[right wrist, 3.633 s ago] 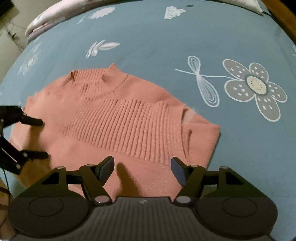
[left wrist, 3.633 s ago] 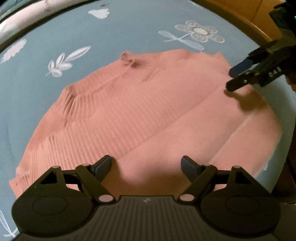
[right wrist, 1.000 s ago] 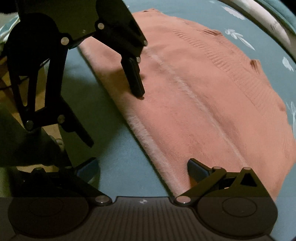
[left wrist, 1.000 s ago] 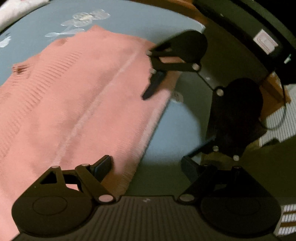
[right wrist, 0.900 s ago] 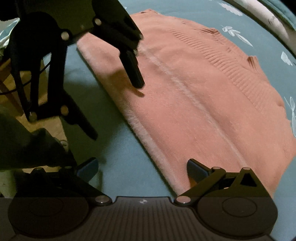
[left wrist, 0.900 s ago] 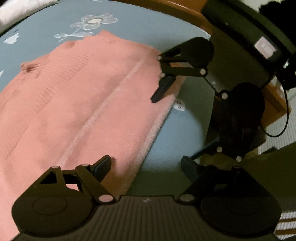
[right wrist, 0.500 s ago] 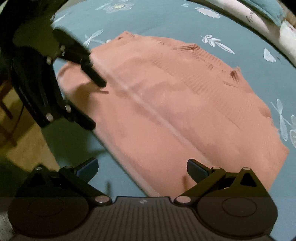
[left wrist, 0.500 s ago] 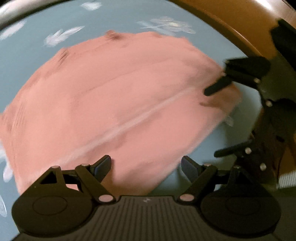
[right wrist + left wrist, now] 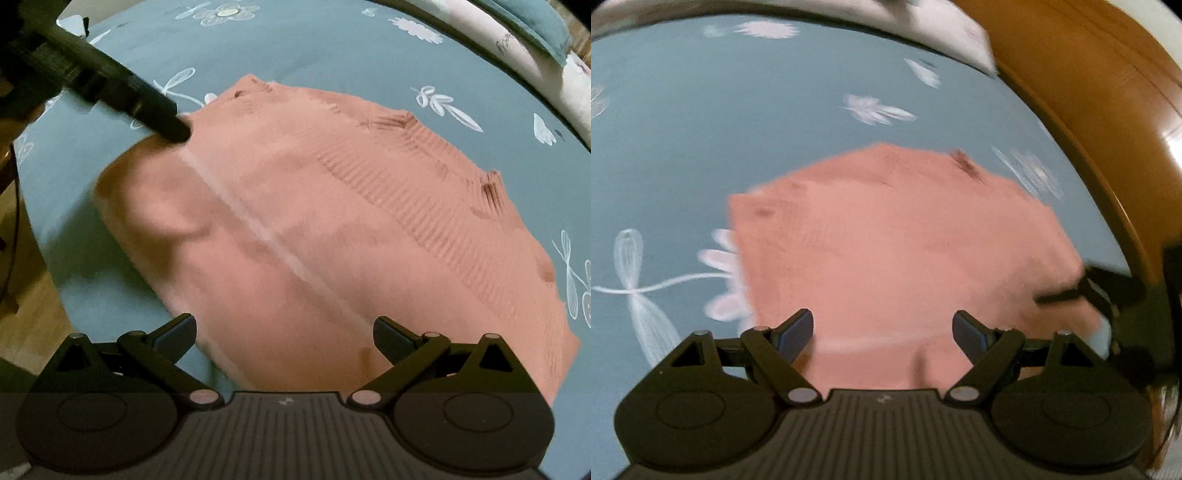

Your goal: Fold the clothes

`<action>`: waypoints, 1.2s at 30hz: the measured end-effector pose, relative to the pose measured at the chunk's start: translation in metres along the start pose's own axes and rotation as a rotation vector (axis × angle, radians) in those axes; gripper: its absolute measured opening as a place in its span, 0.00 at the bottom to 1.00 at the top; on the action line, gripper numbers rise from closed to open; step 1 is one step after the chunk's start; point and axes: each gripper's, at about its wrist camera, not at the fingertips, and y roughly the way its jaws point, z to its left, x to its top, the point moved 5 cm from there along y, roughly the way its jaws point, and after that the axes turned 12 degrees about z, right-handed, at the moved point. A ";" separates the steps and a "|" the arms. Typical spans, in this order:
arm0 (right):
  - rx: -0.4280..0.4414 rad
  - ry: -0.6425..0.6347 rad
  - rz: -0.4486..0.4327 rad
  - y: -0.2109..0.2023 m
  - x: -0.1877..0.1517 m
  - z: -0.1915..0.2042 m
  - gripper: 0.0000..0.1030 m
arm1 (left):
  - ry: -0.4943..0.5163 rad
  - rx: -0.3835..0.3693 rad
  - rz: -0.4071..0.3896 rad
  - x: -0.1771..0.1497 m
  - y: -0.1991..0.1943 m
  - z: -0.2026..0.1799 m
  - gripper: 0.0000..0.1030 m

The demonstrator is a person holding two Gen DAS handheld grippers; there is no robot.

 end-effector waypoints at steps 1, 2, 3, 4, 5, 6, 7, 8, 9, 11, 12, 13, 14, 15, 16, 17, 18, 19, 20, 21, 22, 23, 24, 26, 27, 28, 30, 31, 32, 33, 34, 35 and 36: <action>0.001 0.006 -0.004 0.000 0.004 0.002 1.00 | -0.038 -0.009 0.023 0.005 0.003 0.014 0.80; 0.002 0.012 -0.006 0.001 0.008 0.004 1.00 | -0.076 -0.017 0.046 0.011 0.007 0.028 0.79; 0.003 0.018 -0.007 0.002 0.012 0.007 1.00 | -0.108 -0.028 0.064 0.015 0.010 0.040 0.78; 0.002 0.025 -0.007 0.003 0.015 0.009 1.00 | -0.133 -0.041 0.078 0.019 0.014 0.051 0.78; 0.002 0.031 -0.008 0.004 0.018 0.012 1.00 | -0.159 -0.067 0.093 0.023 0.018 0.060 0.78; 0.003 0.037 -0.010 0.005 0.021 0.015 1.00 | -0.183 -0.097 0.103 0.026 0.022 0.068 0.77; 0.005 0.043 -0.011 0.006 0.023 0.018 1.00 | -0.204 -0.117 0.108 0.028 0.026 0.073 0.77; 0.007 0.049 -0.012 0.007 0.026 0.021 1.00 | -0.213 -0.133 0.112 0.030 0.029 0.078 0.77; 0.010 0.055 -0.012 0.008 0.028 0.023 1.00 | -0.209 -0.146 0.116 0.033 0.031 0.080 0.76; 0.009 0.068 -0.010 0.010 0.032 0.029 1.00 | -0.201 -0.176 0.118 0.039 0.036 0.085 0.75; 0.007 0.075 -0.010 0.011 0.033 0.032 1.00 | -0.197 -0.195 0.113 0.040 0.037 0.087 0.75; 0.007 0.084 -0.011 0.011 0.036 0.034 1.00 | -0.196 -0.211 0.112 0.040 0.038 0.088 0.75; 0.007 0.094 -0.014 0.012 0.038 0.035 1.00 | -0.198 -0.229 0.114 0.043 0.039 0.090 0.75; 0.007 0.105 -0.017 0.012 0.041 0.037 1.00 | -0.199 -0.246 0.115 0.046 0.040 0.091 0.75; 0.007 0.115 -0.021 0.012 0.043 0.038 1.00 | -0.198 -0.259 0.117 0.050 0.042 0.092 0.75; 0.008 0.126 -0.025 0.012 0.046 0.039 1.00 | -0.192 -0.269 0.120 0.056 0.044 0.092 0.75; 0.008 0.136 -0.030 0.012 0.048 0.040 1.00 | -0.185 -0.278 0.119 0.061 0.046 0.093 0.75; 0.007 0.147 -0.035 0.011 0.050 0.041 1.00 | -0.177 -0.288 0.115 0.066 0.048 0.094 0.75; 0.007 0.155 -0.039 0.011 0.052 0.042 1.00 | -0.172 -0.298 0.113 0.072 0.051 0.094 0.75; 0.005 0.163 -0.043 0.010 0.054 0.042 1.00 | -0.167 -0.308 0.110 0.078 0.054 0.094 0.75; 0.004 0.170 -0.046 0.010 0.055 0.043 1.00 | -0.160 -0.319 0.106 0.083 0.057 0.093 0.75; 0.001 0.175 -0.047 0.009 0.056 0.043 1.00 | -0.155 -0.331 0.103 0.087 0.059 0.093 0.75; -0.004 0.178 -0.049 0.009 0.057 0.043 1.00 | -0.155 -0.344 0.100 0.088 0.060 0.094 0.75; -0.011 0.182 -0.050 0.010 0.058 0.044 1.00 | -0.159 -0.368 0.096 0.086 0.060 0.096 0.75; -0.013 0.184 -0.049 0.010 0.058 0.045 1.00 | -0.169 -0.388 0.103 0.081 0.059 0.098 0.74; -0.015 0.185 -0.049 0.010 0.058 0.046 1.00 | -0.187 -0.416 0.118 0.075 0.058 0.100 0.74; -0.013 0.185 -0.050 0.009 0.058 0.048 1.00 | -0.222 -0.472 0.150 0.057 0.056 0.102 0.74; -0.012 0.184 -0.050 0.009 0.057 0.049 1.00 | -0.241 -0.499 0.161 0.045 0.055 0.103 0.74; -0.012 0.183 -0.050 0.008 0.056 0.050 1.00 | -0.260 -0.524 0.173 0.034 0.054 0.103 0.74; -0.012 0.182 -0.049 0.008 0.055 0.050 1.00 | -0.282 -0.552 0.190 0.025 0.056 0.102 0.74; -0.012 0.183 -0.049 0.008 0.055 0.051 1.00 | -0.304 -0.582 0.213 0.016 0.059 0.101 0.74; -0.013 0.186 -0.051 0.007 0.055 0.050 1.00 | -0.306 -0.597 0.221 0.011 0.061 0.099 0.74; -0.015 0.190 -0.052 0.007 0.055 0.050 1.00 | -0.289 -0.596 0.214 0.010 0.062 0.097 0.74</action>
